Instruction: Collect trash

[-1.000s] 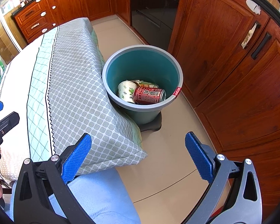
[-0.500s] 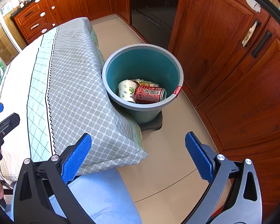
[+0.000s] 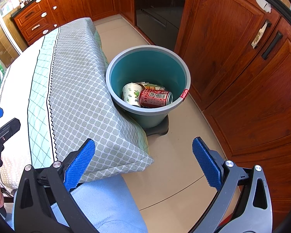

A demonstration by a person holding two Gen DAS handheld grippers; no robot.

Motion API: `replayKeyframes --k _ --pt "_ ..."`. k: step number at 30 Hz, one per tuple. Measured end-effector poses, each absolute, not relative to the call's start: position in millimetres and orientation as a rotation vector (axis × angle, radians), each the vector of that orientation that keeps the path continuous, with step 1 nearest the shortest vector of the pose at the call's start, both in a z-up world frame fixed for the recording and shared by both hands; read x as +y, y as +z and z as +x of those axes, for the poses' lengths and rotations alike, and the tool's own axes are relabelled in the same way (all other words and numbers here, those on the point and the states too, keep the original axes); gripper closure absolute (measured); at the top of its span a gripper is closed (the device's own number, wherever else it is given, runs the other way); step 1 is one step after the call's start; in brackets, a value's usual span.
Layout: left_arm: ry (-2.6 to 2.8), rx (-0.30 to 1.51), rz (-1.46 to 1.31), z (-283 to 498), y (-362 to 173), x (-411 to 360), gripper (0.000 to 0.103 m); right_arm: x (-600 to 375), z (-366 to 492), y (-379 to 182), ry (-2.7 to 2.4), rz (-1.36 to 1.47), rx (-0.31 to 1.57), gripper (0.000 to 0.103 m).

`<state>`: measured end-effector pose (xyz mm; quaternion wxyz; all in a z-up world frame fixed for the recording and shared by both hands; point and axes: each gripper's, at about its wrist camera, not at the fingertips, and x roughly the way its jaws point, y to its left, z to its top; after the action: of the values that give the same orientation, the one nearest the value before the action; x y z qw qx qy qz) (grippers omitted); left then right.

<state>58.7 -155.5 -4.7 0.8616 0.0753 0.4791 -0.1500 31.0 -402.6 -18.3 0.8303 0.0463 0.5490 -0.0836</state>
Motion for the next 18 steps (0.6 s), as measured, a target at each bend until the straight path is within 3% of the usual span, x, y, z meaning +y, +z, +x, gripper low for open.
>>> replayKeyframes --k 18 --pt "-0.313 1.013 0.16 59.9 -7.0 -155.8 0.004 -401.8 32.6 -18.9 -0.178 0.095 1.167 0.007"
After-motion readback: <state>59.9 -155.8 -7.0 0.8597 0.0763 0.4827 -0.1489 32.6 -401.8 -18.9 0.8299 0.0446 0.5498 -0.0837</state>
